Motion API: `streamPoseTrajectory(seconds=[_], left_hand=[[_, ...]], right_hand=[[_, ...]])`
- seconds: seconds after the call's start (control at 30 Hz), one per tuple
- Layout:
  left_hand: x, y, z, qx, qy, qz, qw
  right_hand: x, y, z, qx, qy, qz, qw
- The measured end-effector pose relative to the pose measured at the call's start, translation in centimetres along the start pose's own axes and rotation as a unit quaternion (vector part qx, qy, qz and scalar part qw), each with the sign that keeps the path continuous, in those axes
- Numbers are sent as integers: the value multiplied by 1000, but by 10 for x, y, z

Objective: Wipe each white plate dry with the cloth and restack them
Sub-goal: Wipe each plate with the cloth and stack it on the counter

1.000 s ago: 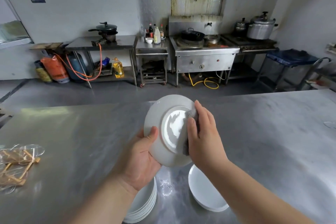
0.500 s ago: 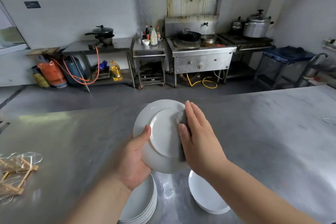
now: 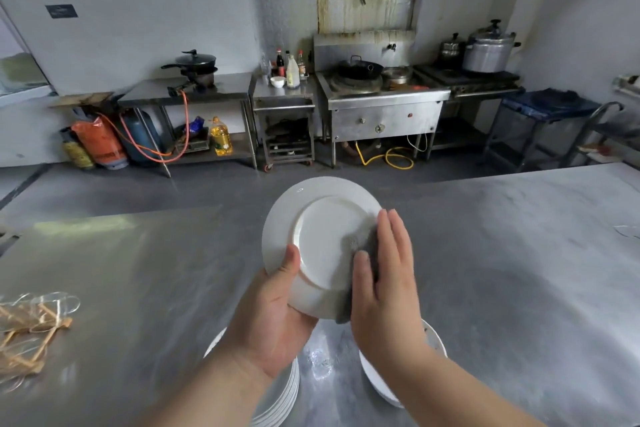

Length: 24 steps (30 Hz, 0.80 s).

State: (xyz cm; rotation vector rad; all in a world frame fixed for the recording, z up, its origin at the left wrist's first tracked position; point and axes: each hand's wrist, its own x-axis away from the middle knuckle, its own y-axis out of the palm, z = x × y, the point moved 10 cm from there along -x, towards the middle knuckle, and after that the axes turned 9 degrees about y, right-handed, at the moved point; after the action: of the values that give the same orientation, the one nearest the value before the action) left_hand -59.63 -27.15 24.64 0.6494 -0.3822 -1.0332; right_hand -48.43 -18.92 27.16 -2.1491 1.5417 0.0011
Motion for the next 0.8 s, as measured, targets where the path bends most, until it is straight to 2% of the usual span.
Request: streamPoseTrajectory(seconds=[0.1, 0.3, 0.43, 0.5, 0.6, 0.7, 0.8], left_hand=[[4, 8, 1, 35, -16, -36, 999], [-5, -6, 13, -17, -26, -17, 999], [-8, -7, 12, 1, -8, 12, 1000], [-6, -5, 11, -13, -2, 15, 1000], [-4, -9, 9, 1, 13, 36, 999], [-6, -6, 11, 9, 23, 43, 999], [-8, -1, 12, -6, 33, 43, 999]], right_hand=[[-32, -24, -3, -28, 13, 23, 999], [-62, -20, -49, 100, -107, -125, 981], [-11, -6, -29, 120, -55, -60, 989], [18, 7, -21, 133, -34, -60, 989], [-12, 0, -23, 154, -35, -55, 986], [-49, -13, -26, 110, -11, -47, 993], [-17, -2, -24, 71, 2, -18, 997]])
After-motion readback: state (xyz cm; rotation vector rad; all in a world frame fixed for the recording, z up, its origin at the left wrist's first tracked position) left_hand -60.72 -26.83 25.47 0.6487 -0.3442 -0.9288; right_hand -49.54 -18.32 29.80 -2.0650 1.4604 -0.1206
